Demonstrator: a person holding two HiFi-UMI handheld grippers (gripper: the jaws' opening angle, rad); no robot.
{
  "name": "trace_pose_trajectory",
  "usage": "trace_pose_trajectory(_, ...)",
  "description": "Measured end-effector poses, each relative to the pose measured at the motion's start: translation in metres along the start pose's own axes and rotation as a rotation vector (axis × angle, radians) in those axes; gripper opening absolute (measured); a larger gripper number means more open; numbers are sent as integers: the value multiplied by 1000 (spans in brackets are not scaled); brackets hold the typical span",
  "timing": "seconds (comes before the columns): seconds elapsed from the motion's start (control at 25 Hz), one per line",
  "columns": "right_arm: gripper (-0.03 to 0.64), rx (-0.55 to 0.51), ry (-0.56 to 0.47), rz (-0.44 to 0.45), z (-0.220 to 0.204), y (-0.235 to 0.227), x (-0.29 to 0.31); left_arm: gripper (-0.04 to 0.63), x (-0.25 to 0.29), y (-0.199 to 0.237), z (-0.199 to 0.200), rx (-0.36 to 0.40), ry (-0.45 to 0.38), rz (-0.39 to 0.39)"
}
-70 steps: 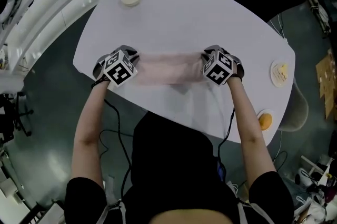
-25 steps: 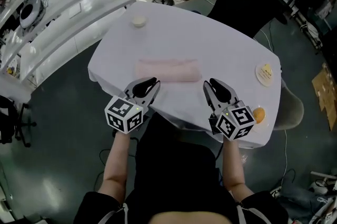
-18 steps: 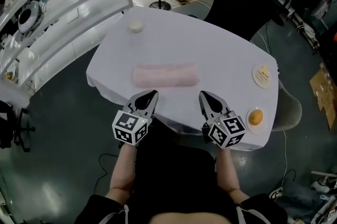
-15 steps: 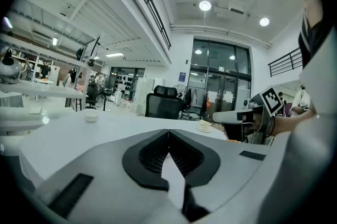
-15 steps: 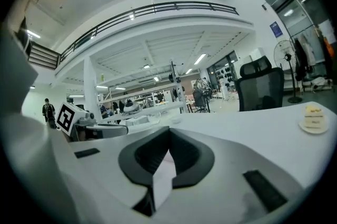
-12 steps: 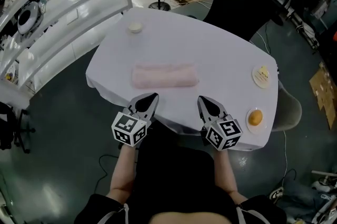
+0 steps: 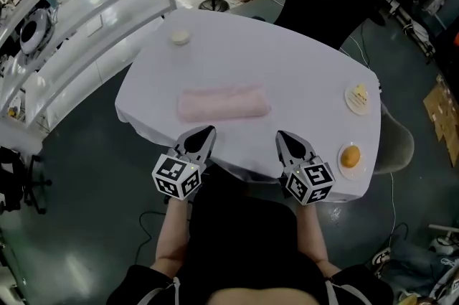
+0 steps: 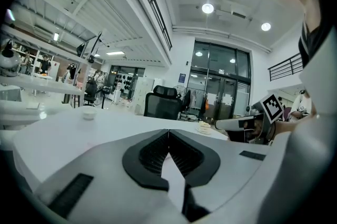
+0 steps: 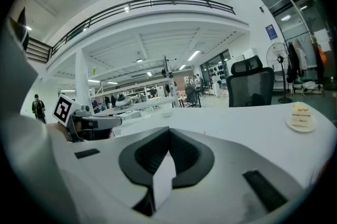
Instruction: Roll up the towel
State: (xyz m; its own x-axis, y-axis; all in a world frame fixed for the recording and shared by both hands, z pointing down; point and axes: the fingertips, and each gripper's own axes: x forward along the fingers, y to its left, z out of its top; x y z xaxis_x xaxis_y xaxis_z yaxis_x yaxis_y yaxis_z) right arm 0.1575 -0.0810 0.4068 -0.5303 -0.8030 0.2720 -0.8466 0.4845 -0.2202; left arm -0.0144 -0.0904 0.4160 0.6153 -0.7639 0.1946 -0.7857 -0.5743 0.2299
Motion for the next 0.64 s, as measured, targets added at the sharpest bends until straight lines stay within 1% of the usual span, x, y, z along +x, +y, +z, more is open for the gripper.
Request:
trace_pose_trajectory(0.36, 3, 0, 10, 6, 0, -4, 11, 8, 6, 7, -5, 5, 37, 10)
trace_pose_trajectory(0.64, 3, 12, 30, 10, -6, -4, 18, 8, 6, 14, -6, 12, 47, 21)
